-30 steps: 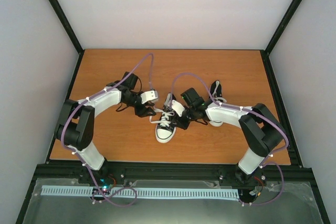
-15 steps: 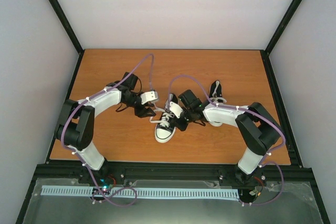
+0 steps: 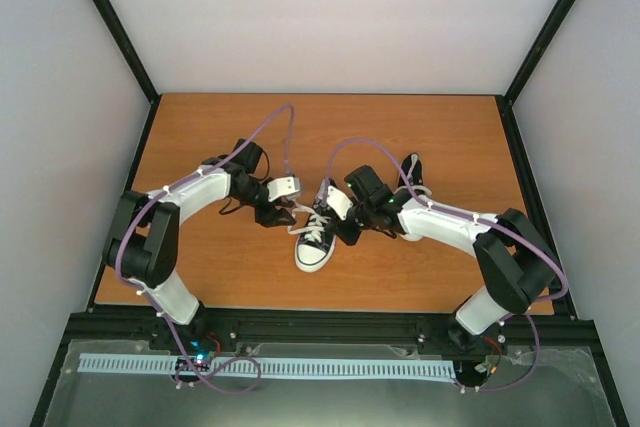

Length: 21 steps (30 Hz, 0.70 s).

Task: Tie the shoes
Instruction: Cross the shoelace with the shoelace.

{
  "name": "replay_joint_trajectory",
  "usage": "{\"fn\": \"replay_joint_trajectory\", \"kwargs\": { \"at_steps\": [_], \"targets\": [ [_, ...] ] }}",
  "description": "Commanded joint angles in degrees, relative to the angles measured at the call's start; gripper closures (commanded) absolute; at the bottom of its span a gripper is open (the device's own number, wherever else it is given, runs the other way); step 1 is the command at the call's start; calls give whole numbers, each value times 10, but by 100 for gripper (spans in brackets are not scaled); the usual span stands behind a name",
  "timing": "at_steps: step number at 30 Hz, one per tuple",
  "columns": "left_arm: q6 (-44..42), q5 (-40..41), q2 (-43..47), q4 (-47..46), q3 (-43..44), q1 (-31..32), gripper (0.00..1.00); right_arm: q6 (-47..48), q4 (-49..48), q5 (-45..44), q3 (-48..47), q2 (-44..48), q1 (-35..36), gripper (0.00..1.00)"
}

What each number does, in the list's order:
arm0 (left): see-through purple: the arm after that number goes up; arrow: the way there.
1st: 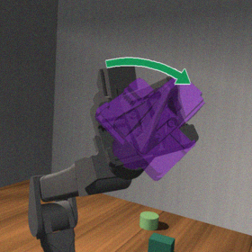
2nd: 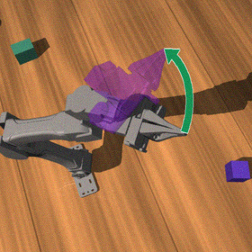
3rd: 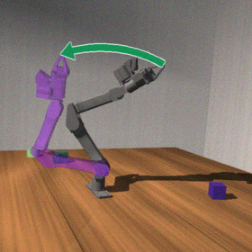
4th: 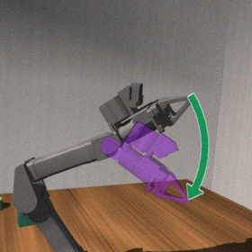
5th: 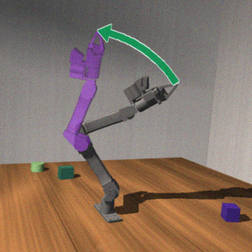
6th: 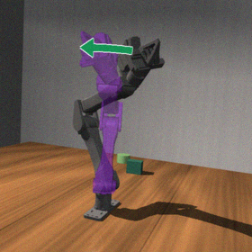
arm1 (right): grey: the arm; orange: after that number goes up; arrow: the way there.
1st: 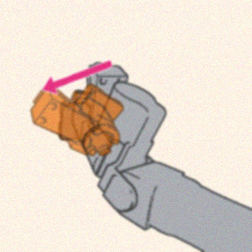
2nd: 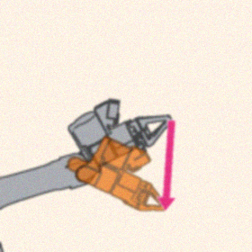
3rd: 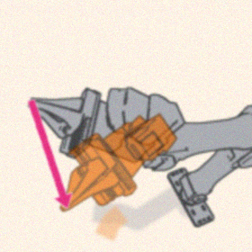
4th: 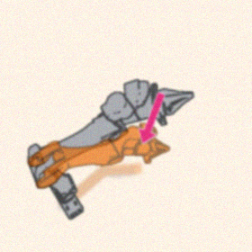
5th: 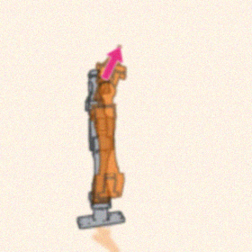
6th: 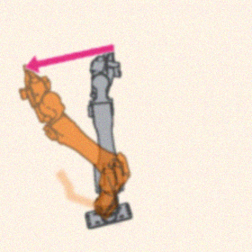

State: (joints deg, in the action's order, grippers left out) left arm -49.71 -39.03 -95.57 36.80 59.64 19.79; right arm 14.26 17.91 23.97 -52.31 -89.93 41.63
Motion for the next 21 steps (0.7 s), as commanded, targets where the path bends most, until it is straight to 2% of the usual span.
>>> {"fn": "replay_joint_trajectory", "kwargs": {
  "at_steps": [1,6,11,14,21],
  "targets": [
    [-39,-21,24,12,7,5,41,-9,-1,-2,2,20,5,97],
    [-44,-28,7,10,30,6,40,-20,-36,-32,2,43,4,97],
    [-72,-28,-20,59,72,9,39,-55,-67,-92,-25,23,-10,97],
    [-85,-31,-13,71,73,10,34,-75,-73,-118,-52,13,-21,97],
    [-86,-43,-4,73,77,14,31,-115,-84,-107,-81,42,-67,97]
  ]
}}
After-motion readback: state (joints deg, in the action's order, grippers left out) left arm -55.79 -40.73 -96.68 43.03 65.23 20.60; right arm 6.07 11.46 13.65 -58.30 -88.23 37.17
